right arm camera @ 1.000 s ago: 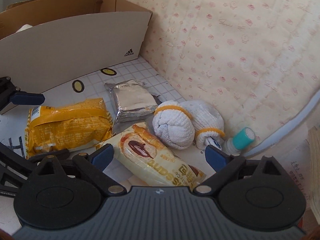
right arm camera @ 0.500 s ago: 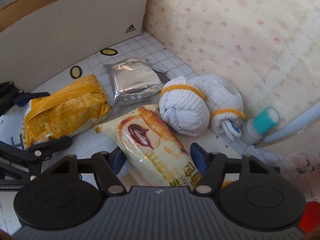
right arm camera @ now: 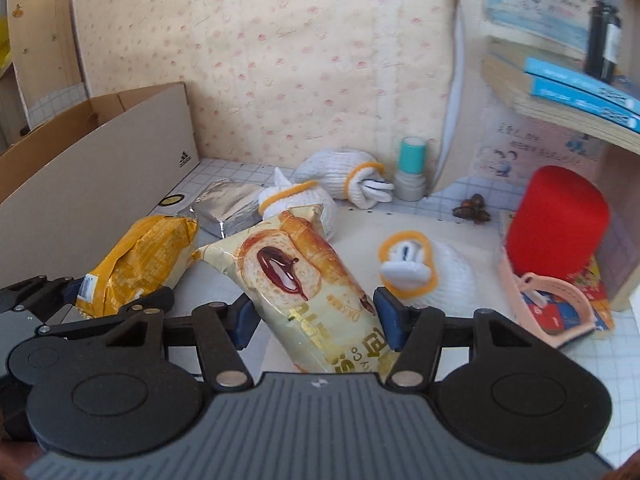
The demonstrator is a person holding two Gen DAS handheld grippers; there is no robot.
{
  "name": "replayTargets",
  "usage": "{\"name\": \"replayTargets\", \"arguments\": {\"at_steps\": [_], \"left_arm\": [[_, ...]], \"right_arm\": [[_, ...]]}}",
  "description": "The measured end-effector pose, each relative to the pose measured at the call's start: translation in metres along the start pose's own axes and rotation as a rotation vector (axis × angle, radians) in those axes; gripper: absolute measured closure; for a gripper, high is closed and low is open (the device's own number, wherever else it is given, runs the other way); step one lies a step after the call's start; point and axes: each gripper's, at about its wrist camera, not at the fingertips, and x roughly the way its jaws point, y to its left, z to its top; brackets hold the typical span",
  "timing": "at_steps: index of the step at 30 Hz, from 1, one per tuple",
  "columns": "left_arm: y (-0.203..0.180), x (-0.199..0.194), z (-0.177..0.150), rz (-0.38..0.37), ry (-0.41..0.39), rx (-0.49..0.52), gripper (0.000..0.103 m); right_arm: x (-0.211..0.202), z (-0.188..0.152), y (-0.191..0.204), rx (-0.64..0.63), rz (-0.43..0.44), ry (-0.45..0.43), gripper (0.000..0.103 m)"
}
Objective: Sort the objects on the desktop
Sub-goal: 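Grasp the yellow chip bag with the left tool while the right tool grasps the croissant bag, then lift both bags and carry them over the shoebox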
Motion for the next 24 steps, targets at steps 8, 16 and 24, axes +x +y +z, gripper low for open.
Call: {"name": "replayTargets", "arguments": {"at_steps": [8,16,24], "left_arm": [[-0.004,-0.016,-0.003,-0.011,-0.014,0.002,0.049],[-0.003,-0.044,0.0,-0.021,-0.073,0.0,0.051],[0.0,-0.071,0.006,-0.032,-0.129,0.002,0.052]], "right_arm": [[-0.017,-0.033,-0.01,0.217,-0.058,-0.048,0.045],[-0.039,-0.041,0.016,0.157,-0.065,-0.086,0.045],[-0.066,-0.039,0.021,0.17,-0.068,-0.144,0.045]]}}
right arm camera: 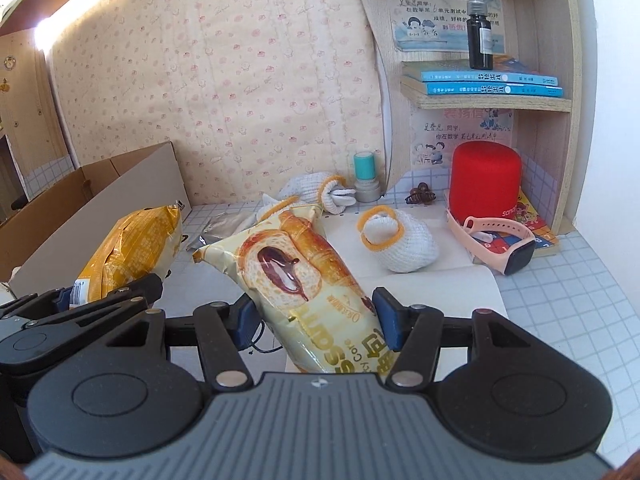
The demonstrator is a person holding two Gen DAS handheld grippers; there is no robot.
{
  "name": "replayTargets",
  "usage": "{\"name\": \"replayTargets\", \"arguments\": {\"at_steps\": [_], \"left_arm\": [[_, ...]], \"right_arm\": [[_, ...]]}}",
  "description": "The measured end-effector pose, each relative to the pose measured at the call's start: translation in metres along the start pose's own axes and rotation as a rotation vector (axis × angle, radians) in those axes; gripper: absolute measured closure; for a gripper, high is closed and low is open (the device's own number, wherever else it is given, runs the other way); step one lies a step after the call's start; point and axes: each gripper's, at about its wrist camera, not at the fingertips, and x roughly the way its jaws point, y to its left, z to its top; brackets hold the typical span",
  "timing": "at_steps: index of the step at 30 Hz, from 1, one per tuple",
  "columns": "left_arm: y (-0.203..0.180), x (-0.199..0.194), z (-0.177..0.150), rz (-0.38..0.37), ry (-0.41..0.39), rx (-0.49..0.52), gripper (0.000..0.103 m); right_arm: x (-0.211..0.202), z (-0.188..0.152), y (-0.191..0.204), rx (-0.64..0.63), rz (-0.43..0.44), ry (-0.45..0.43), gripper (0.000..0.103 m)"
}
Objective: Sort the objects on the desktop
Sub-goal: 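Lift both bags and carry them over the shoebox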
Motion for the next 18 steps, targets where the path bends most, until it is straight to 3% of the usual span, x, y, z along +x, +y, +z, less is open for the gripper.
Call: {"name": "replayTargets", "arguments": {"at_steps": [18], "left_arm": [[0.015,-0.041,0.012,0.041,-0.063,0.004,0.052]], "right_arm": [[-0.037,0.001,0.018,-0.028,0.012,-0.064,0.045]]}}
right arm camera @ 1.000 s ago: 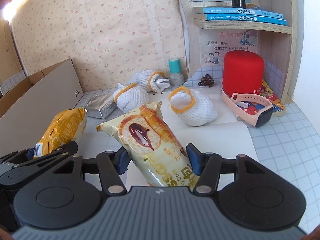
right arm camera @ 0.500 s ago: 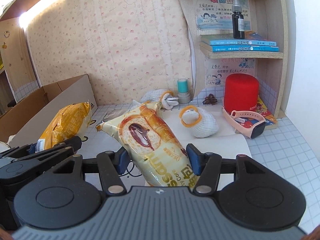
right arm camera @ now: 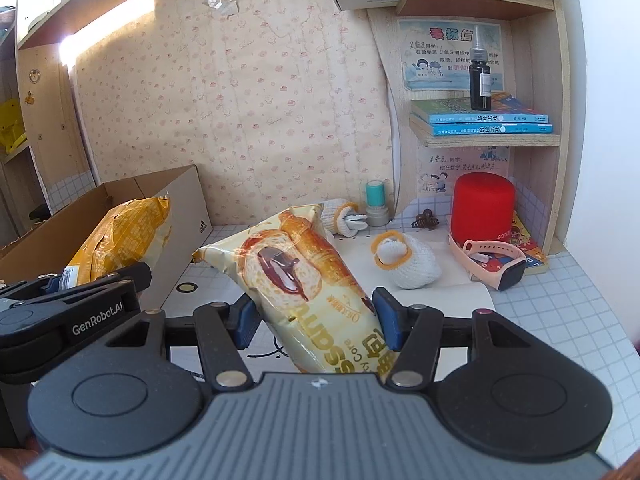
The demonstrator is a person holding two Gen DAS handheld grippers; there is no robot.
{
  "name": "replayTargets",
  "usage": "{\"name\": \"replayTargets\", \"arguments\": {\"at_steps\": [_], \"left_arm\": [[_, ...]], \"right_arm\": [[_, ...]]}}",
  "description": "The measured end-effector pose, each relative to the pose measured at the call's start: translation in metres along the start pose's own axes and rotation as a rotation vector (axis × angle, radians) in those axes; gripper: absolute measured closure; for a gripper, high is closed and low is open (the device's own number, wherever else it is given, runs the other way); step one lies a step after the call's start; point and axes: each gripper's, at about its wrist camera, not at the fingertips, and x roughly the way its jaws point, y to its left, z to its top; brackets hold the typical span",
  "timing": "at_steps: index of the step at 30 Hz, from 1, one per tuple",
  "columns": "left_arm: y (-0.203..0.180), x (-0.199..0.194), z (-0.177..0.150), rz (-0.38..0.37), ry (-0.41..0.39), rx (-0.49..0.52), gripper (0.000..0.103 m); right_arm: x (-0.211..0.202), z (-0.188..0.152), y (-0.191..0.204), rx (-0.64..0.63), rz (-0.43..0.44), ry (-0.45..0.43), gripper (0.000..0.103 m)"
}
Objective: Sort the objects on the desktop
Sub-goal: 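Lift both bags and carry them over the shoebox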
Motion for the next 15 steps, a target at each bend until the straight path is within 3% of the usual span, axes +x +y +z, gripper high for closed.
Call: {"name": "replayTargets", "arguments": {"at_steps": [15], "left_arm": [[0.017,-0.02,0.01,0.008,-0.038,-0.015,0.052]], "right_arm": [[-0.012,0.007,0.023,-0.036,0.035,-0.029,0.045]]}}
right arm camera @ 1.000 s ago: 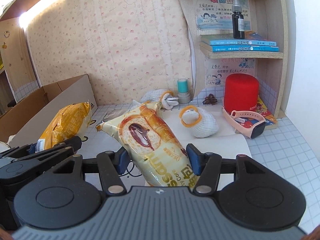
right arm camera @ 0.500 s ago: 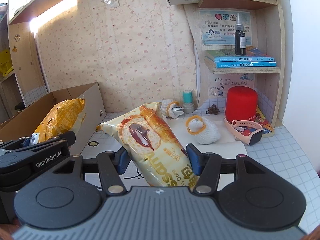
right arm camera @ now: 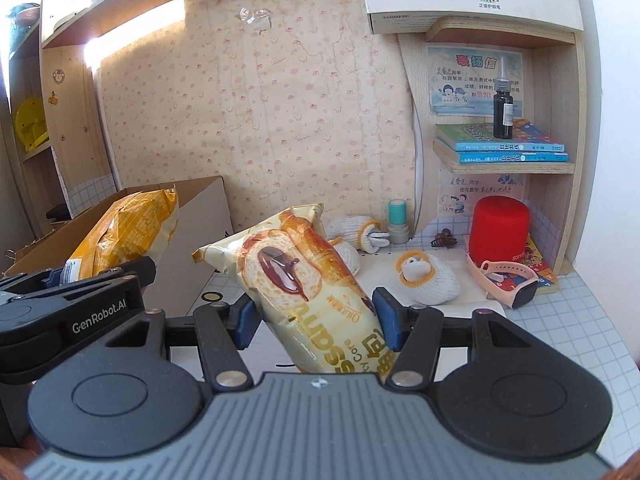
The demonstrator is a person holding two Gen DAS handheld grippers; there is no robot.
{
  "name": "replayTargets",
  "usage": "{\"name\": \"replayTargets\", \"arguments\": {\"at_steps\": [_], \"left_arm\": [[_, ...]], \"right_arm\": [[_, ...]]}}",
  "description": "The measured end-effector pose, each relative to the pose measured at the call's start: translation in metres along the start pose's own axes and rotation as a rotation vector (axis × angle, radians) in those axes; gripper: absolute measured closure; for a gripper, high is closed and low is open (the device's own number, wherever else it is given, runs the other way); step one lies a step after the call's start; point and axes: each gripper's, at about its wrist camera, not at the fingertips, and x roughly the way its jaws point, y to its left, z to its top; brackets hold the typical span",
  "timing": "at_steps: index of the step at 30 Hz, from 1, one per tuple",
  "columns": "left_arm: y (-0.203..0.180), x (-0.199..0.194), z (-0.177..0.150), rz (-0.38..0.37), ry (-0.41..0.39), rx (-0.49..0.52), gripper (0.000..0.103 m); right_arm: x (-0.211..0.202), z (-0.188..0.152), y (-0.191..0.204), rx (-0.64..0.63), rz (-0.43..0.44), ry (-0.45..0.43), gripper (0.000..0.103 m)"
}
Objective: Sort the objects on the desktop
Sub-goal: 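Lift both bags and carry them over the shoebox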
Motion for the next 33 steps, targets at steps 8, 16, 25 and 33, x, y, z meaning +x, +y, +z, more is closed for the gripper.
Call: {"name": "replayTargets", "arguments": {"at_steps": [8,16,25,33], "left_arm": [[0.013,-0.004,0.003,0.017,-0.01,-0.013,0.052],[0.034,-0.007,0.004,0.045,-0.017,-0.032,0.052],[0.062,-0.009,0.009,0.08,-0.027,-0.053,0.052],[0.083,-0.008,0.01,0.114,-0.026,-0.07,0.052]], "right_arm": [[0.002,0.003,0.017,-0.025,0.013,-0.001,0.045],[0.005,0.006,0.04,-0.057,0.039,-0.001,0.045],[0.012,0.009,0.073,-0.095,0.079,0.004,0.045],[0.022,0.014,0.1,-0.129,0.115,0.011,0.045]]}}
